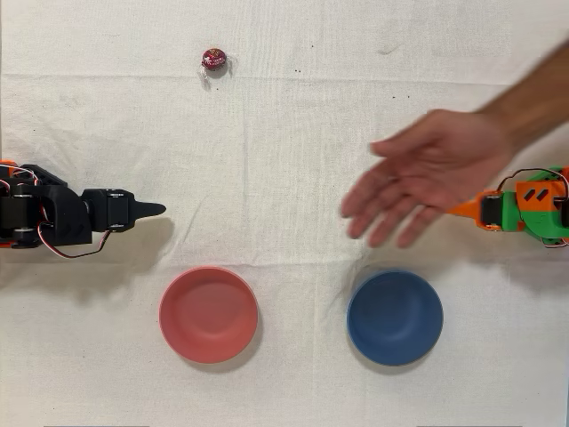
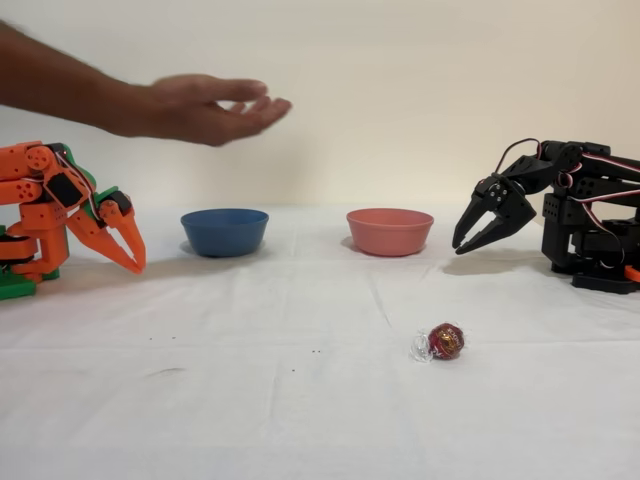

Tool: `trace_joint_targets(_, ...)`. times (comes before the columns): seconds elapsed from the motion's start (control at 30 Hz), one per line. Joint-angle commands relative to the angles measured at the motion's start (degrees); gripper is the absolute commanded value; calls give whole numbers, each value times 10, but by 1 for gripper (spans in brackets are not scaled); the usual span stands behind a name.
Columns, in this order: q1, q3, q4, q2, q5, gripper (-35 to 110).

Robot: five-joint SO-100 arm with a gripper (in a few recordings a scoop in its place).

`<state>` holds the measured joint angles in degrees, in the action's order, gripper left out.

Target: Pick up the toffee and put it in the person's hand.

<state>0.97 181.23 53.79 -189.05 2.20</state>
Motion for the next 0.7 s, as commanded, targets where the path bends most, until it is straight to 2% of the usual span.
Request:
trace_joint_targets(0.0, 7, 29, 10, -40, 9, 0)
trace_joint_targets(0.37, -7, 10, -11, -9, 26, 0)
trace_joint_targets(0.67, -25, -126, 6, 95, -7, 3)
